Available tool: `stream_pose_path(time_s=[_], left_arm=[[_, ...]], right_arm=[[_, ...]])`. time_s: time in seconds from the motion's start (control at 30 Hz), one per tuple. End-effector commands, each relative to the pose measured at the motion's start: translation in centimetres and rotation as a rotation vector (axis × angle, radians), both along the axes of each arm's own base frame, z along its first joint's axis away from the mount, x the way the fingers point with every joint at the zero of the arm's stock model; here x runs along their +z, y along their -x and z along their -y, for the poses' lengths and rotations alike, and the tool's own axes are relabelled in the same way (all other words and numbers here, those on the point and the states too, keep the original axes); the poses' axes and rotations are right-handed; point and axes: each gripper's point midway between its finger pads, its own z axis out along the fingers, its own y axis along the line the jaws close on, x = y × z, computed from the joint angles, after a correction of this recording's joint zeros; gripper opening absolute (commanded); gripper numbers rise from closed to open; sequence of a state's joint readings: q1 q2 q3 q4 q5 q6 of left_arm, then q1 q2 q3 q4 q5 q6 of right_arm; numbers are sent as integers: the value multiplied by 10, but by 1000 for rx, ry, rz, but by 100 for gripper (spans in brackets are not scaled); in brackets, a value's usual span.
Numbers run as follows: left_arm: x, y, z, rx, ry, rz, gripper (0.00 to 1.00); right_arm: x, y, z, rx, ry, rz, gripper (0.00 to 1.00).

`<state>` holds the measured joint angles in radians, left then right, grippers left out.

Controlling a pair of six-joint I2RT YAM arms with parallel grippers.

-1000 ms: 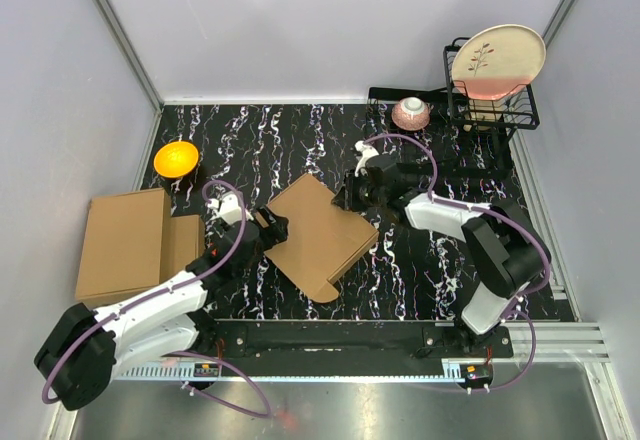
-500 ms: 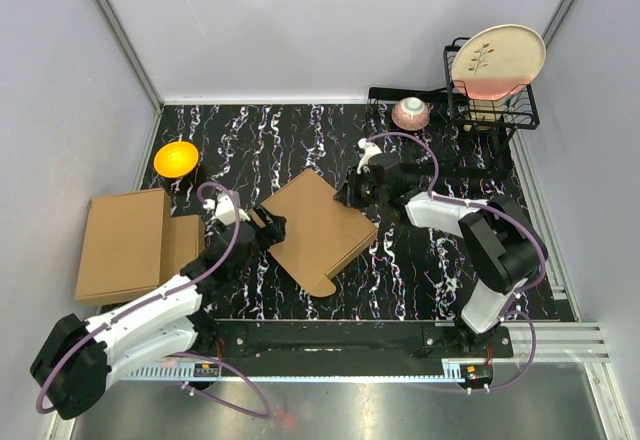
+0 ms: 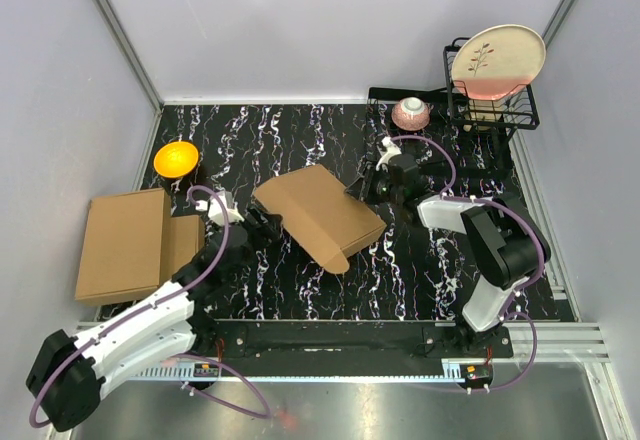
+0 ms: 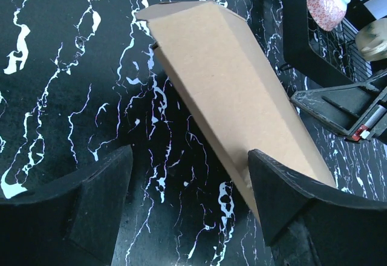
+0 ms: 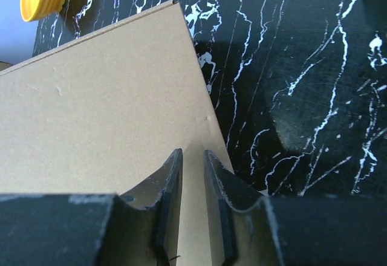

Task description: Fold the paper box

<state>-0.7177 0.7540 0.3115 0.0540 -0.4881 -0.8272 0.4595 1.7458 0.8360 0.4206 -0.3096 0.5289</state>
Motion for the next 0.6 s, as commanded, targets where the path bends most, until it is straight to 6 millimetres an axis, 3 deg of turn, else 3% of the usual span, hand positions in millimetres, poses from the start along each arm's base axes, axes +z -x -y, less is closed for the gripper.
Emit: stream_pose_path(time_s=[0.0,0.23,0.33,0.37,0.47,0.57], left_arm=[[15,-4,-5,26,6,42,80],[31,-5,-13,70,33,70,80],[64,-4,-23,107,76,157,80],[89,-2,-28,120,119,219,80],[133,4,-45,155,138,331,80],[143,6,-52,171,110,348,80]], right_arm=[[-64,39,26,-22,98,-236,28],[-66,41,26,-16,102,-244,28],[-71,42,27,-11,108,-255,28],[-72,42,27,-9,110,-257,28],[-74,43,25,-3,107,-266,29],[-75,43,24,2,103,-271,28]])
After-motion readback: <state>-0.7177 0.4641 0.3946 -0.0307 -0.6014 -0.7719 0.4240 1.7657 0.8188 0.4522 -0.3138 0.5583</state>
